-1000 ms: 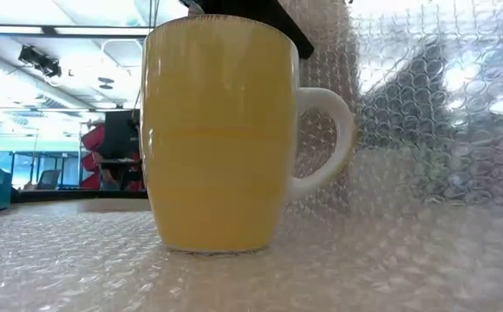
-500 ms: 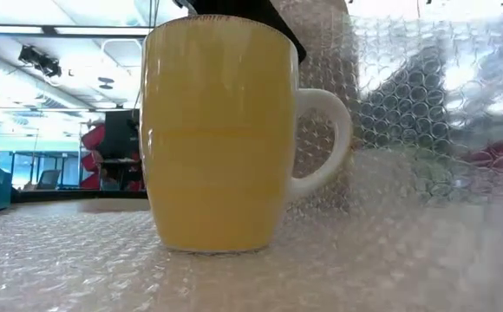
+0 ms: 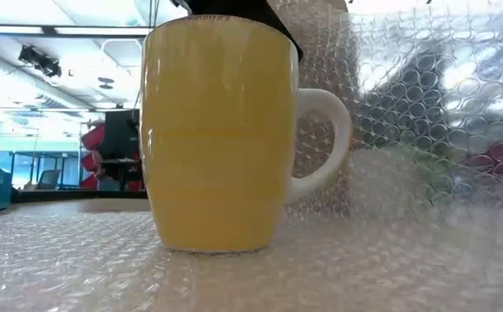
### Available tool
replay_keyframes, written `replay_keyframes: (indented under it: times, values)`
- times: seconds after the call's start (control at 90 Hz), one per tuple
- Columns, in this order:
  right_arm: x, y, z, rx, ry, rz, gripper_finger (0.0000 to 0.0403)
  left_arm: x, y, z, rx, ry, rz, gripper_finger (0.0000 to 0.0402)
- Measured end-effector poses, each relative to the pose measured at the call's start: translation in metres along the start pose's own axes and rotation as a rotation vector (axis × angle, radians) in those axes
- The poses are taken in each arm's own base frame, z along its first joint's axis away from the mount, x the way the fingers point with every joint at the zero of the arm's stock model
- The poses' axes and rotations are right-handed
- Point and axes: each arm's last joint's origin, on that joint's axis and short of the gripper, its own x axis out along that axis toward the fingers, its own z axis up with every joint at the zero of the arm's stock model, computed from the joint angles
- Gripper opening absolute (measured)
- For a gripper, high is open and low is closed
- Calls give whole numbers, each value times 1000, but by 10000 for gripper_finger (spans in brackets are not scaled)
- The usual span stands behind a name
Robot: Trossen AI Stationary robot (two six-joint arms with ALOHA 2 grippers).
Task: Wrap mug
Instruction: Wrap the yellow mug with the transparent bubble wrap
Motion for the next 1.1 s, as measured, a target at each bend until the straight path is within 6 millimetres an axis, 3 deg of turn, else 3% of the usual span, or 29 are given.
replay_keyframes:
  times: [0.333,0.656,0.767,0.9,1.1]
  values:
    - [16,-6,0,-2,37,-59,108,0,-3,-3,8,30,-26,0]
    - [56,-11,-17,-7,185,-70,105,-2,-8,-2,15,23,-47,0]
    - [59,-13,-17,-44,158,-84,81,-5,-11,-1,15,12,-55,0]
    - [59,-12,-16,-92,131,-78,14,-9,-15,1,19,4,-92,0]
    - [59,-12,-14,-108,104,-77,2,-11,-25,-1,-12,32,-234,0]
